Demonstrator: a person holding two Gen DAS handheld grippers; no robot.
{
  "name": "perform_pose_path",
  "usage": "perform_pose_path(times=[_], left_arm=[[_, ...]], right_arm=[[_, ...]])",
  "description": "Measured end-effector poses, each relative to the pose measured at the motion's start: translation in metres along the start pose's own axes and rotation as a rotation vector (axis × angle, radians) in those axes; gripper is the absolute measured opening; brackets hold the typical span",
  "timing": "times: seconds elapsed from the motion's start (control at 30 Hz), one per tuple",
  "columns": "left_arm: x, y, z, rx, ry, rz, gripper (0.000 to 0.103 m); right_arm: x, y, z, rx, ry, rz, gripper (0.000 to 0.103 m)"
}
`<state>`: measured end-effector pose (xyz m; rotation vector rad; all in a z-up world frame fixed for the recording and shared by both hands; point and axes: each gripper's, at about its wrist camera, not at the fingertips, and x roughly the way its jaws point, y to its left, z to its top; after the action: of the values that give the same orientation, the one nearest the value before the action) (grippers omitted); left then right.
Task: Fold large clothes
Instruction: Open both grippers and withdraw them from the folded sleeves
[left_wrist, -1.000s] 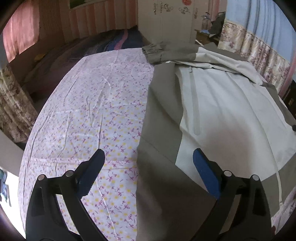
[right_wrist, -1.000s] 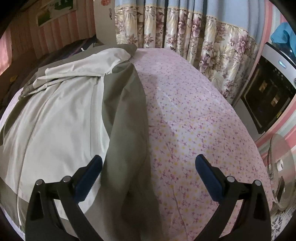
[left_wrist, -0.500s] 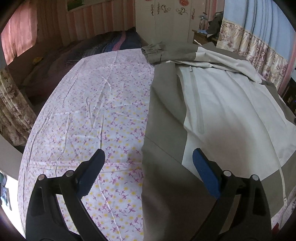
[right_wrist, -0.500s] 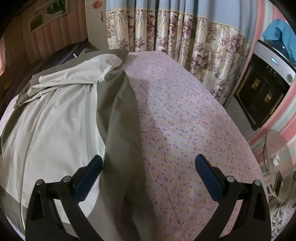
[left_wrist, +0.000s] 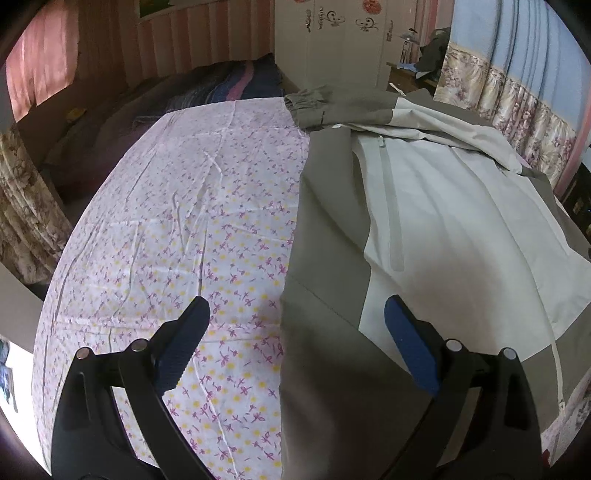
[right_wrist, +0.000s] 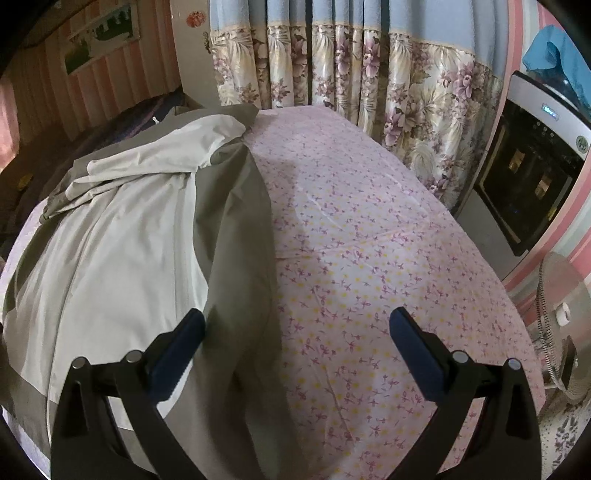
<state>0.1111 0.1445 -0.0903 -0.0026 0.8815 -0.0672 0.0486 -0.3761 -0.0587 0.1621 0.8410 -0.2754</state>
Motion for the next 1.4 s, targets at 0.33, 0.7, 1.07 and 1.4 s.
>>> perform_pose_path(times=[0.33,0.7,1.07,1.4], left_arm=[[-0.001,0.003,0.000,-0.016,0.001,0.013,0.095],[-0.001,0.002,0.001,-0.005,-0.003,0.010,0.095],[0.003,-0.004,0.004,0.001,0.004,-0.012,0.095],[0.000,-0.010,0.005,0.018,0.003,0.001,0.095]], right_arm=[[0.001,-0.002,-0.001,0.002,0.000,0.024,0.100],[0.002,0.007,0.005,-0.008,-0.012,0.022,0.100],[-0.012,-0.005,0.008,0.005,-0.043,0.013,0.100],[-0.013,-0.019,0.002,0.030,-0.050,0.027,0.100]])
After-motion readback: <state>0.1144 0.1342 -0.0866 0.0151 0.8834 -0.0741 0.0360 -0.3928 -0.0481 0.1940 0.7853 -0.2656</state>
